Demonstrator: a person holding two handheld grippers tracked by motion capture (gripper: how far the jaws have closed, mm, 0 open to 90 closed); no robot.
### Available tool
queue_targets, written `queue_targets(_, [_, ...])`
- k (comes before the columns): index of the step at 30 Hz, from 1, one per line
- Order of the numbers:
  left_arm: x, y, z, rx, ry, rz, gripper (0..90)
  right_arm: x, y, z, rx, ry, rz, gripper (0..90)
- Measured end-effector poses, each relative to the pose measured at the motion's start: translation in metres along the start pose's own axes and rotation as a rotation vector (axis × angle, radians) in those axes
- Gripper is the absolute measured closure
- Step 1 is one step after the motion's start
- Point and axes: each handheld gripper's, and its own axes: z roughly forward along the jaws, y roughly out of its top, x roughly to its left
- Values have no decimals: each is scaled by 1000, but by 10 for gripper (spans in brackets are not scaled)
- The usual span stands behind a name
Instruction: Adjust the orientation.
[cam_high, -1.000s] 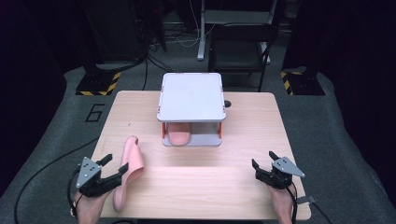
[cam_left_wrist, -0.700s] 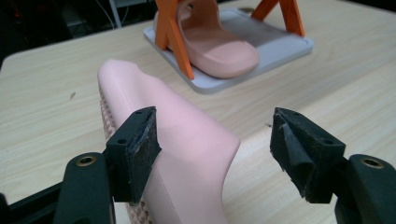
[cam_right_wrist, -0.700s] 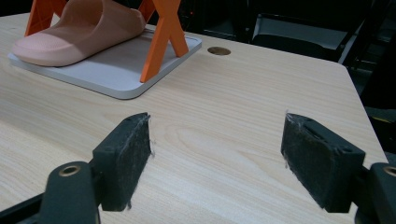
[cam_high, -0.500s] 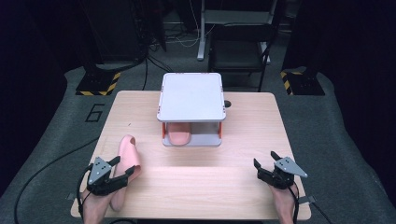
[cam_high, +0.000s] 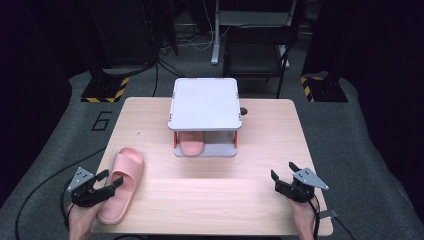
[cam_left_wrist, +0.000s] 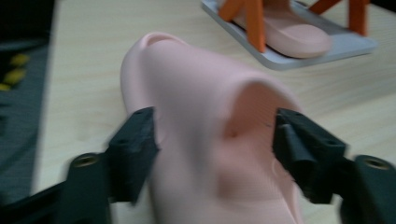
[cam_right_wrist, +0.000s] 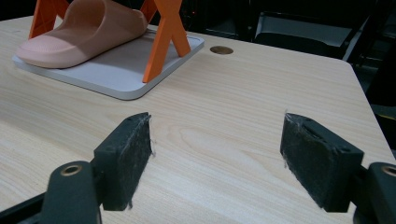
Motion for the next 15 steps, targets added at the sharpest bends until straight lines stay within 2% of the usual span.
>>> queue_targets(1, [1,-3,3,11,22,6,309,0,0,0,1,-1,1,242])
queue_targets(2, [2,-7,6,-11,42,-4,323,0,0,0,7,-4,-1,242])
queue_targets(3, [3,-8,6,-18,33,-30,373,0,0,0,6,-5,0,242])
queue_targets(4, [3,-9,8,-40,41,-54,408,0,0,0,5,-4,0,242])
queue_targets(5, [2,-8,8,-24,41,-46,443,0,0,0,0,-3,0,243])
queue_targets(9, [-8,-4,11,-27,49,-27,635,0,0,0,4,-3,16,243])
queue_targets(11, [-15,-3,17,-29,63,-24,709,0,0,0,8,1,-1,243])
queue_targets(12, [-19,-2,19,-31,62,-29,738,0,0,0,8,-11,-5,244])
queue_targets(15, [-31,1,28,-39,47,-39,790,0,0,0,-3,-9,-3,244])
